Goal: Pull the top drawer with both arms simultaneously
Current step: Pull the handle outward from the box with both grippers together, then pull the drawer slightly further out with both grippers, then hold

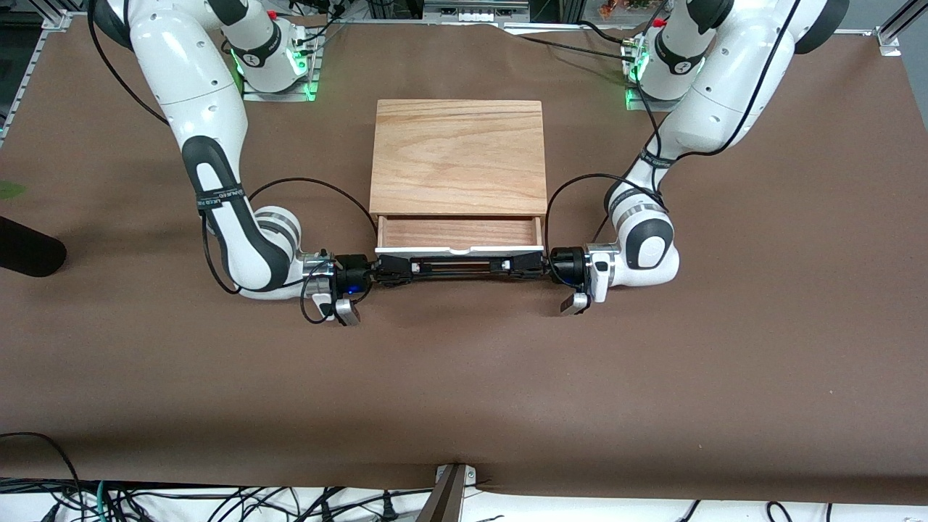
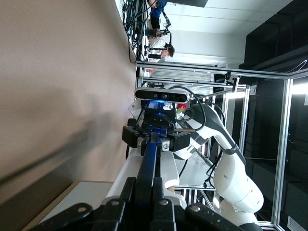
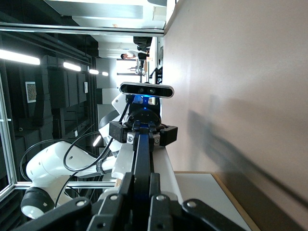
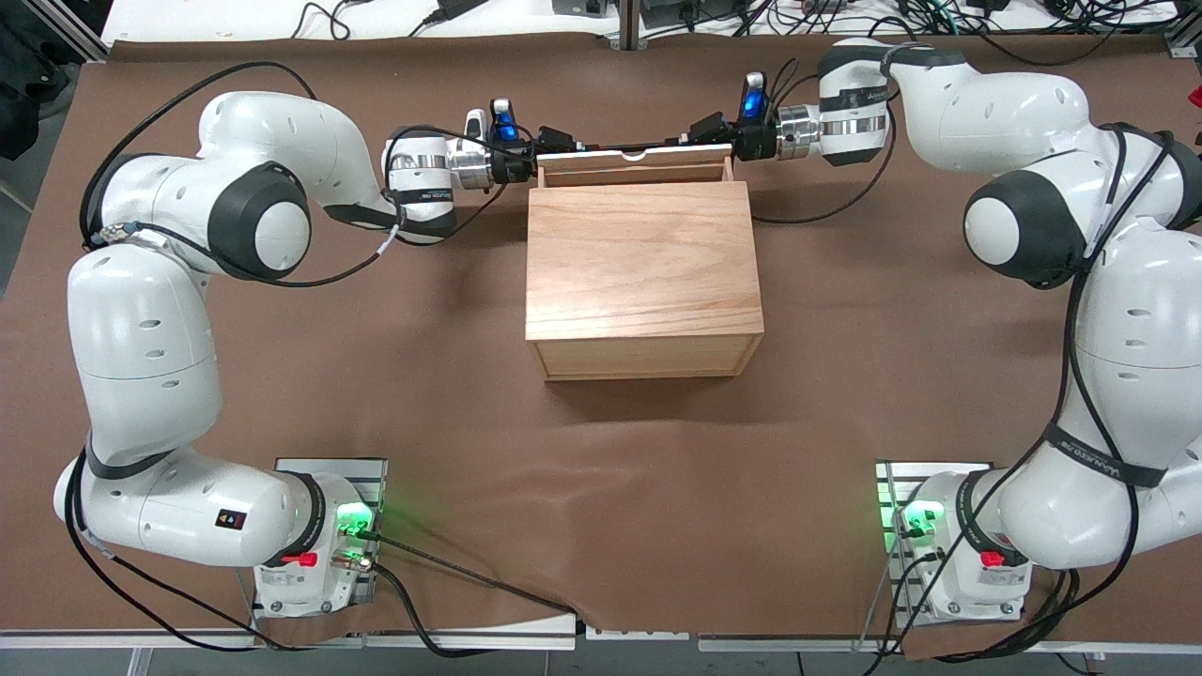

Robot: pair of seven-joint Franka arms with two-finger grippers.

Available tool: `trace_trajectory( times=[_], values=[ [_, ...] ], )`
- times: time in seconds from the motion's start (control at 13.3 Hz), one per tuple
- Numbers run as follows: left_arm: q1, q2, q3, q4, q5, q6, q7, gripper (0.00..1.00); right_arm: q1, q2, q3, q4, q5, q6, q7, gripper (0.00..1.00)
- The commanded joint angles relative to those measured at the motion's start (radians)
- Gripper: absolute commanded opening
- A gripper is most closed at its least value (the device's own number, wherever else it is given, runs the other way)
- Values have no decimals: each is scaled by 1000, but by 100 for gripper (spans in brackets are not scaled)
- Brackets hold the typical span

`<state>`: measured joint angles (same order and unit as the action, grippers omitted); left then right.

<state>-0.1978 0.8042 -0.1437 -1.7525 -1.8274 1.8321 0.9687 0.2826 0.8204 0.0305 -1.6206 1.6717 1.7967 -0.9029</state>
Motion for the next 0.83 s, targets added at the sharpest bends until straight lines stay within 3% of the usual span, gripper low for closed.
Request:
trace_trajectory(
  times=[0.0,0.75],
  values=[
    [29,12,70,-33,65,24,-65,0,-75,-29,2,84,66,-25,93,0],
    [29,-10,68,-59,62,22,-67,0,-89,-32,3,84,39,-26,93,0]
  ],
)
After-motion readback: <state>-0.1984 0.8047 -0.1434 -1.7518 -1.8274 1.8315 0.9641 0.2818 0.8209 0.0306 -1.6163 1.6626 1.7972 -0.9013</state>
